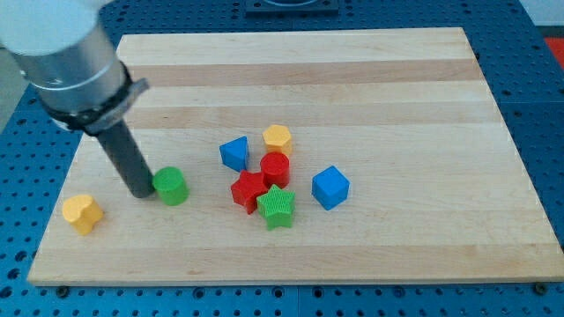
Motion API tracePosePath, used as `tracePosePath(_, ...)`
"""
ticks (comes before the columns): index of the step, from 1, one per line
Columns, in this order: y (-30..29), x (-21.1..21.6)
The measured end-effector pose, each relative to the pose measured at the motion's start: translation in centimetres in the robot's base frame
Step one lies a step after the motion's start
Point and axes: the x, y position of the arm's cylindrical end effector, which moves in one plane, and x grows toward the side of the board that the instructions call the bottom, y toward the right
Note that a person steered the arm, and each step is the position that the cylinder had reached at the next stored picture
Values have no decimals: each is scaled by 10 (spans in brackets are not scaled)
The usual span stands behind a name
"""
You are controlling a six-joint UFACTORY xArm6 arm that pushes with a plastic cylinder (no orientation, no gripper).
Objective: Move the yellow heart to the top left of the blue triangle
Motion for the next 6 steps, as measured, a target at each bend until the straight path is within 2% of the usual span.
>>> tracePosePath(2, 33, 31)
tracePosePath(4, 41, 24)
tracePosePath(5, 21, 68)
tracePosePath(6, -55, 98)
